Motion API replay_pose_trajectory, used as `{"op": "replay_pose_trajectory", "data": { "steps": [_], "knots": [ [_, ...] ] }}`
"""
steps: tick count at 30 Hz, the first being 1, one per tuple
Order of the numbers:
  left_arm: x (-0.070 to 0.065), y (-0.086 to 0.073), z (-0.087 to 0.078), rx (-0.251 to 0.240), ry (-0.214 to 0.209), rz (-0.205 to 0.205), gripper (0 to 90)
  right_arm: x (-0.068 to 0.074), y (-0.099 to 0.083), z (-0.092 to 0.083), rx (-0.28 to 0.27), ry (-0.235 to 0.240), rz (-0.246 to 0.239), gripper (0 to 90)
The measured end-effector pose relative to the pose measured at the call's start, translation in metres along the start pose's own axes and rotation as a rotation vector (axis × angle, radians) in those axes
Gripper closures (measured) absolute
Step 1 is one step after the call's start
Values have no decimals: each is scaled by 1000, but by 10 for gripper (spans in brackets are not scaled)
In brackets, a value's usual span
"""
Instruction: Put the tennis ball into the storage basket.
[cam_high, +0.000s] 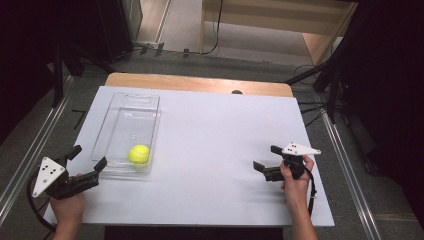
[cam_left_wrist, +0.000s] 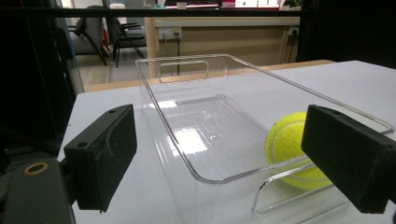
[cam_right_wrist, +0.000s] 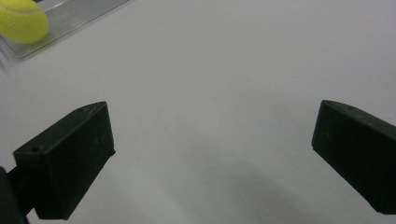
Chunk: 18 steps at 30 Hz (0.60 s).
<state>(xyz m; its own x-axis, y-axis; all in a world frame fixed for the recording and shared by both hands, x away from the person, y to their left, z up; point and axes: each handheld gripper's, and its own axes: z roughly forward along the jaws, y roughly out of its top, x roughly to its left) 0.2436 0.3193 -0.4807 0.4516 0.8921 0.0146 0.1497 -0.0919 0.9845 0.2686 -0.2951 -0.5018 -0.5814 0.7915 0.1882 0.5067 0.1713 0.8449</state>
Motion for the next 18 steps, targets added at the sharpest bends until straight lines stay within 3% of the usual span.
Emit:
{"op": "replay_pose_trajectory", "data": {
  "steps": [13,18],
  "knots": [
    [1,0,-1,-7,-4,-14,110,-6,-17,-30,-75,-42,35,0],
    [1,0,-1,-7,-5,-14,111,-11,-23,-32,-80,-48,50,0]
  ]
}}
